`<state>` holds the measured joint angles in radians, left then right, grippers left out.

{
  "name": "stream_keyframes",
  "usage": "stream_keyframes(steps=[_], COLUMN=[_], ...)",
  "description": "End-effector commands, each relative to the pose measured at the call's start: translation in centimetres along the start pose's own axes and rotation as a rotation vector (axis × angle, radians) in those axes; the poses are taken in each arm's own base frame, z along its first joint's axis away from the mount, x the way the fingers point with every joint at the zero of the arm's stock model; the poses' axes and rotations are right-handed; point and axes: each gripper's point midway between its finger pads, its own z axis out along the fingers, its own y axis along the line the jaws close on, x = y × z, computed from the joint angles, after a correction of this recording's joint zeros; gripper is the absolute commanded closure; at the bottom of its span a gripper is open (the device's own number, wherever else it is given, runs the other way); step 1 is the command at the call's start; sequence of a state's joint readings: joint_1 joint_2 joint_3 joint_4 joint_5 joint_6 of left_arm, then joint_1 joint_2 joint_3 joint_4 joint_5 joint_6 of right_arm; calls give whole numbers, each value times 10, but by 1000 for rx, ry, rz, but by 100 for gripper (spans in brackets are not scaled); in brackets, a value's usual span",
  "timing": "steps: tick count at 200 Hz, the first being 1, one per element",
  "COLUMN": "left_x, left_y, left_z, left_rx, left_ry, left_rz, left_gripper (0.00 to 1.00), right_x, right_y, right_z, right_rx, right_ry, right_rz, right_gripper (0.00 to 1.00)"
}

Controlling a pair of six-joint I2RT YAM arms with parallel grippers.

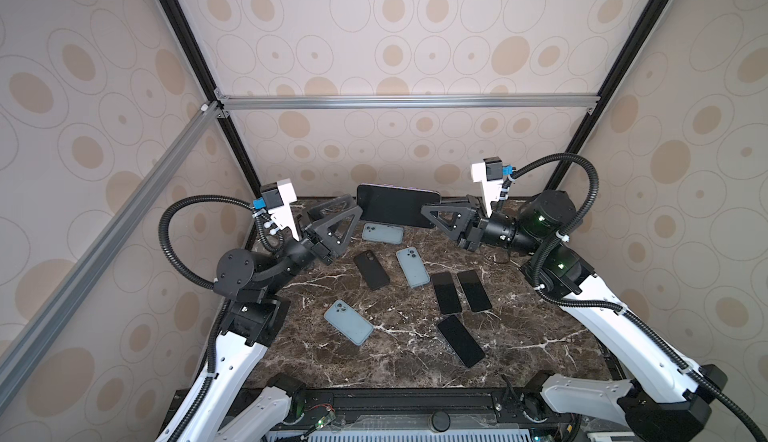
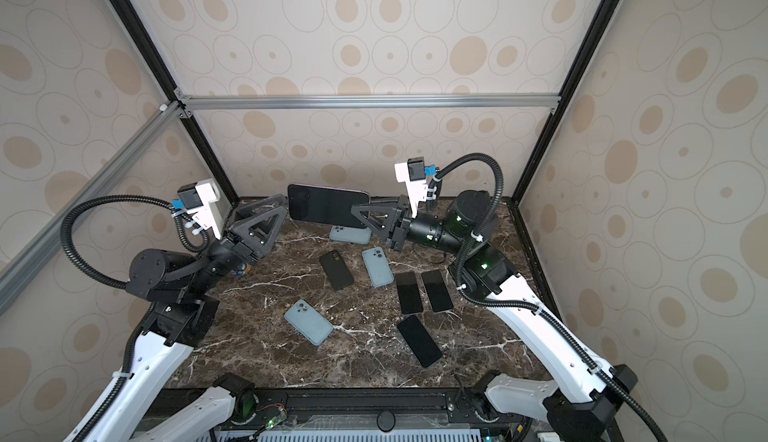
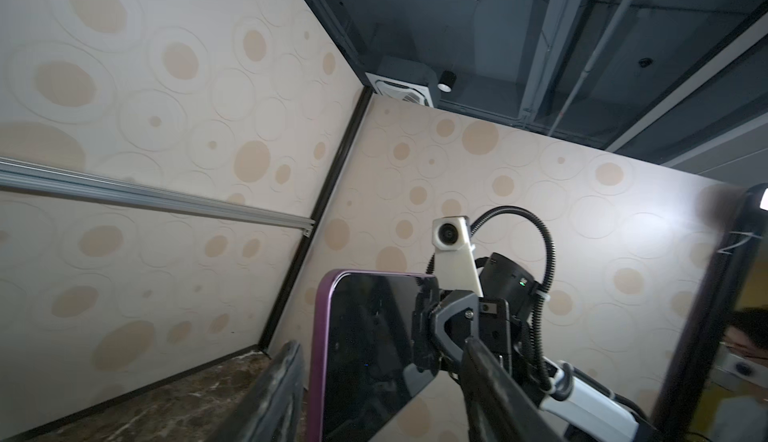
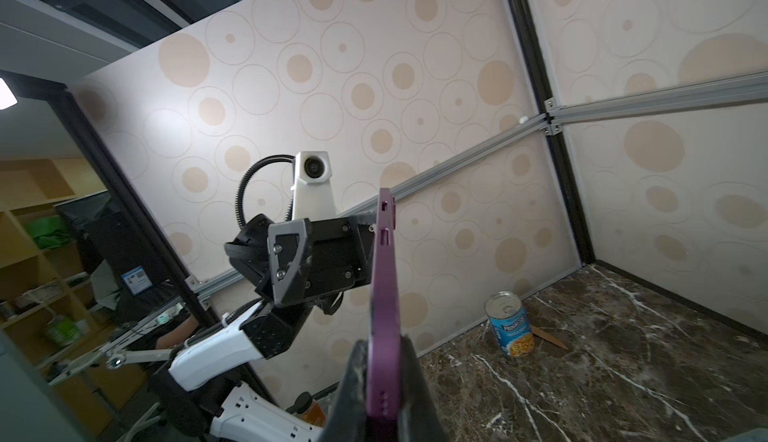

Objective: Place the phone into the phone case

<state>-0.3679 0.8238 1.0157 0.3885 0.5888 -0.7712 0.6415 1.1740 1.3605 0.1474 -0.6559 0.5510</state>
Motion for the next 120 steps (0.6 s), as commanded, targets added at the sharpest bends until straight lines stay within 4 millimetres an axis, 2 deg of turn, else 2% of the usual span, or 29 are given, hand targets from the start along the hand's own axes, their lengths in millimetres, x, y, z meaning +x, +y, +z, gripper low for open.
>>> stream_keyframes(steps=[1,37,72,90,120], left_x=[13,60,127,174,263], left_y=[41,107,142,154,158], left_z=[-13,-48,-74,-90,-127], left_rx=[-253,-578,-714,-749,-758], left_ry=[76,277,507,626,888], left_rz=[132,168,7,-136,-378], left_gripper=[39,40,41,41,47], right_x=[-19,-15,-7,-3,6], right_y=[-6,-33,-48,-53,-57], right_z=[-16,-26,-32,-34,-39], right_rx=[125,292,370,393,412], right_ry=[-76,-75,-62,-60,-47], right_rz=[-77,-61,-42,-35,-30], right_gripper=[100,100,100,100,100])
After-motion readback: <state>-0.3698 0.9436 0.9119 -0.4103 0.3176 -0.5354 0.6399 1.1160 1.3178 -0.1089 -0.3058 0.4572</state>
